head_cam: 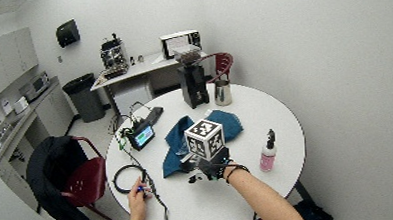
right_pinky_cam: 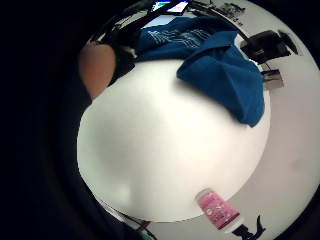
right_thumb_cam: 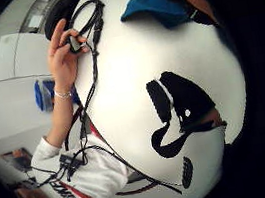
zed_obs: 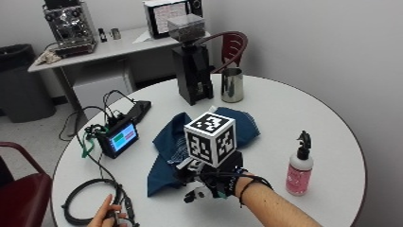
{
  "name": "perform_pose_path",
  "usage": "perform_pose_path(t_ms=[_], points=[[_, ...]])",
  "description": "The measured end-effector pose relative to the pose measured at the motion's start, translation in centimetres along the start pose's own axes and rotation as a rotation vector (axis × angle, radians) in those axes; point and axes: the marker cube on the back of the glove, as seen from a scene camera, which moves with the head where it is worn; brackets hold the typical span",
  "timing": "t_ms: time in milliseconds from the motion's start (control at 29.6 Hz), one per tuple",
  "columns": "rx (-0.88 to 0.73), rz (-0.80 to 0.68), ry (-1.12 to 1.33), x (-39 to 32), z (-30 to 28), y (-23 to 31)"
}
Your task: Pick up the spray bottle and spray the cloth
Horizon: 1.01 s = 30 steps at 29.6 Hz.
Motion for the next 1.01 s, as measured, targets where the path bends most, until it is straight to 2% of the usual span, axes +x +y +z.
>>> perform_pose_path(t_ms=[507, 777, 1014], points=[[-0.019, 0.046, 0.002, -0.2, 0.0, 0.6], [0.088, 0.048, -0.003, -1.4, -1.5, 3.8], [0.259, 0.018, -0.095, -4.1, -2.7, 7.2]])
